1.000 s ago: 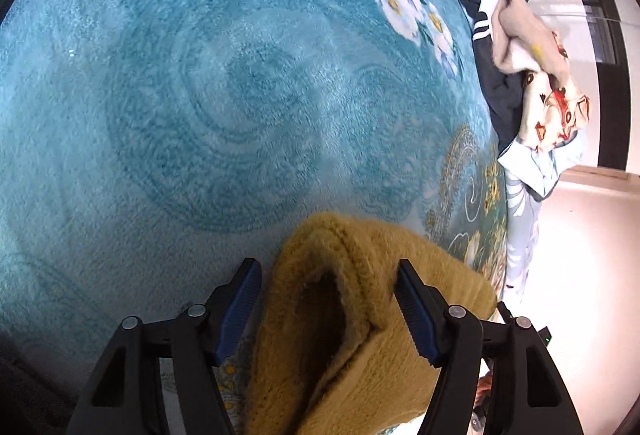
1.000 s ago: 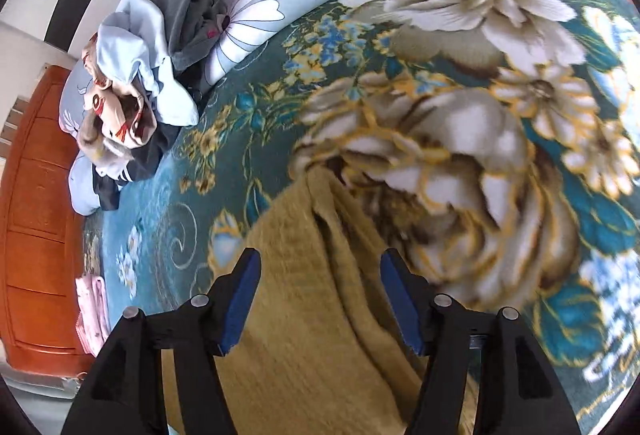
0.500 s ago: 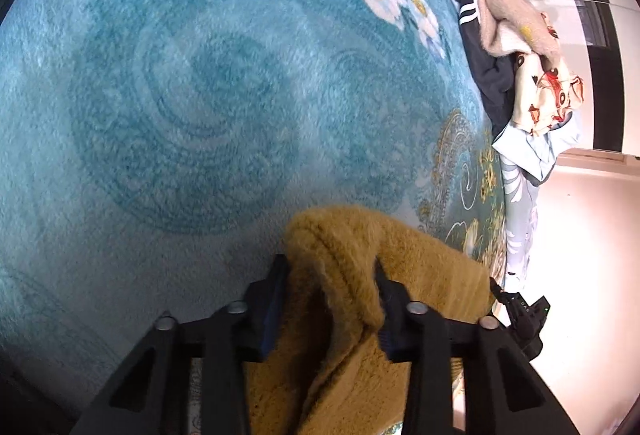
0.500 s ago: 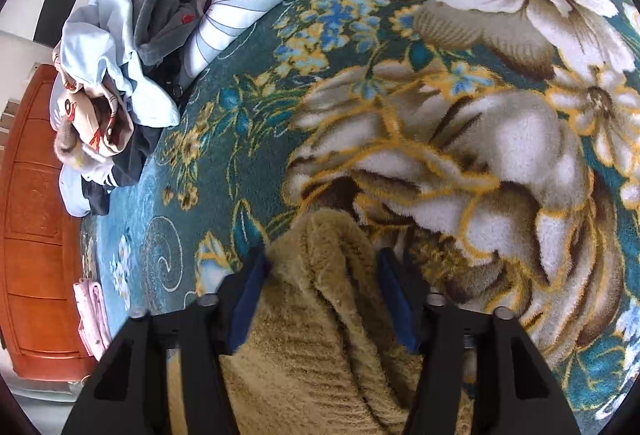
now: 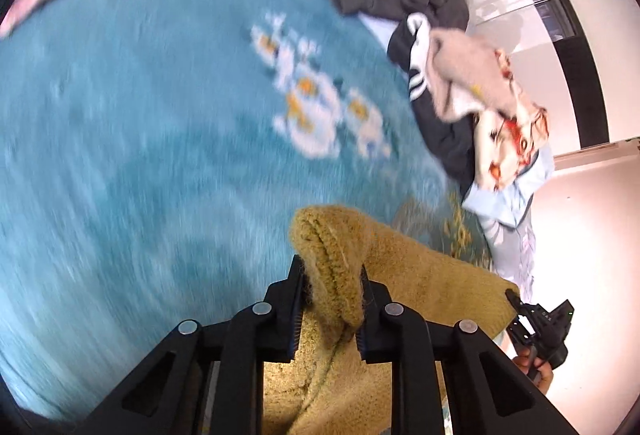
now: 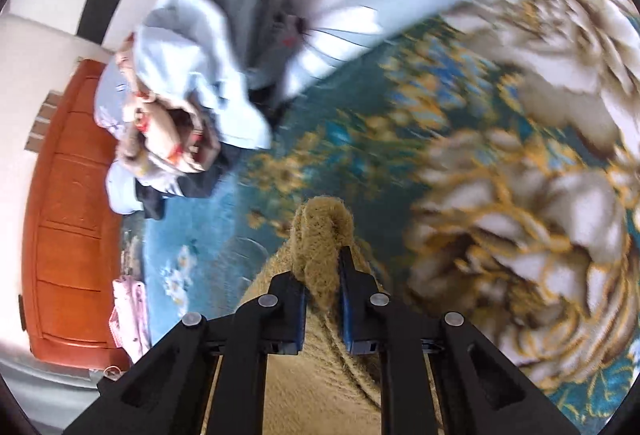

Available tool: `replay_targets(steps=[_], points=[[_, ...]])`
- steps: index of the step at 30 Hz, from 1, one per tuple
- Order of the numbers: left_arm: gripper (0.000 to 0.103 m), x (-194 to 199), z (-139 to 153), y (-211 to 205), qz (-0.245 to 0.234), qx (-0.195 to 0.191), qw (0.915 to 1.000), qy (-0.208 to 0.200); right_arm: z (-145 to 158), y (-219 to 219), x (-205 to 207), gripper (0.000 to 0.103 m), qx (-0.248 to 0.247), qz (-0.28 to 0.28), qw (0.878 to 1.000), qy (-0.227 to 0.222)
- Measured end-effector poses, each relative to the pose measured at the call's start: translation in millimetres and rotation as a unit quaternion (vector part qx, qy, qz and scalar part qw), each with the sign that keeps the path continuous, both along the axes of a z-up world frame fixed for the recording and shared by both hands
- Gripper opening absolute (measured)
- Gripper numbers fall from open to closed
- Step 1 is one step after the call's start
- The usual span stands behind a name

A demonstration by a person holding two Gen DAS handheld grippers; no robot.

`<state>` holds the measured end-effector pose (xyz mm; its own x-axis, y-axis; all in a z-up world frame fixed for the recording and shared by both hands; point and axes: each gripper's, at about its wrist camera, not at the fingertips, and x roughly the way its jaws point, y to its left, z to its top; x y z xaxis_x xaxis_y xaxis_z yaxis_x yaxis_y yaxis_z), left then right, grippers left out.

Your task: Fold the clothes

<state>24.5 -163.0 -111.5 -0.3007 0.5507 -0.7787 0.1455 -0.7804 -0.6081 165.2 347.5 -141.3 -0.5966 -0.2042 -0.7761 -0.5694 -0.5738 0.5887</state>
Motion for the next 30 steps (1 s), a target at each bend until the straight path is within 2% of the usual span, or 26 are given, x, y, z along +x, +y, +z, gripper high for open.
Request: replay_targets(steps=[2, 7, 11, 14, 18, 20, 21, 22, 25, 27, 30], points=[[0.022, -20, 8, -9, 0.006, -0.014, 0.9999, 0.008, 11, -6, -24, 0.014, 0.007, 0.013, 1.0, 0.013], [0.023, -51, -5, -25, 0.026, -0.032, 0.9987, -0.031, 17, -26, -84, 0.014, 0.021, 0.043, 0.999, 0.012], [0.029, -55, -24, -27, 0.031, -0.048, 0.9966, -0.059, 10, -42, -110, 0.014, 0.038, 0.054, 0.998, -0.02], [0.033, -50, -32, -36, 0.049, -0.036, 0.9954, -0.074, -2, -43, -117, 0.015, 0.044, 0.044, 0.997, -0.045], [0.039, -43, -27, -55, 0.083, -0.021, 0.9935, -0.074, -11, -35, -115, 0.023, 0.03, 0.045, 0.997, -0.053], [0.039, -37, -19, -58, 0.095, -0.02, 0.9935, -0.059, -10, -32, -111, 0.039, 0.029, 0.048, 0.997, -0.05], [0.039, -32, -13, -56, 0.093, -0.013, 0.9945, -0.045, -8, -31, -106, 0.041, 0.029, 0.046, 0.998, -0.042], [0.039, -24, -10, -46, 0.08, -0.004, 0.9961, -0.036, -6, -30, -100, 0.045, 0.026, 0.043, 0.998, -0.033], [0.042, -2, -2, -15, 0.042, 0.024, 0.9988, -0.008, -8, -31, -68, 0.046, 0.006, 0.033, 0.999, -0.018], [0.042, 16, -6, 25, -0.017, 0.027, 0.9994, -0.01, -16, -35, -42, 0.046, -0.007, 0.027, 0.999, -0.021], [0.042, 43, -18, 85, -0.101, 0.029, 0.9943, -0.019, -30, -39, 3, 0.046, -0.01, 0.015, 0.999, -0.048]])
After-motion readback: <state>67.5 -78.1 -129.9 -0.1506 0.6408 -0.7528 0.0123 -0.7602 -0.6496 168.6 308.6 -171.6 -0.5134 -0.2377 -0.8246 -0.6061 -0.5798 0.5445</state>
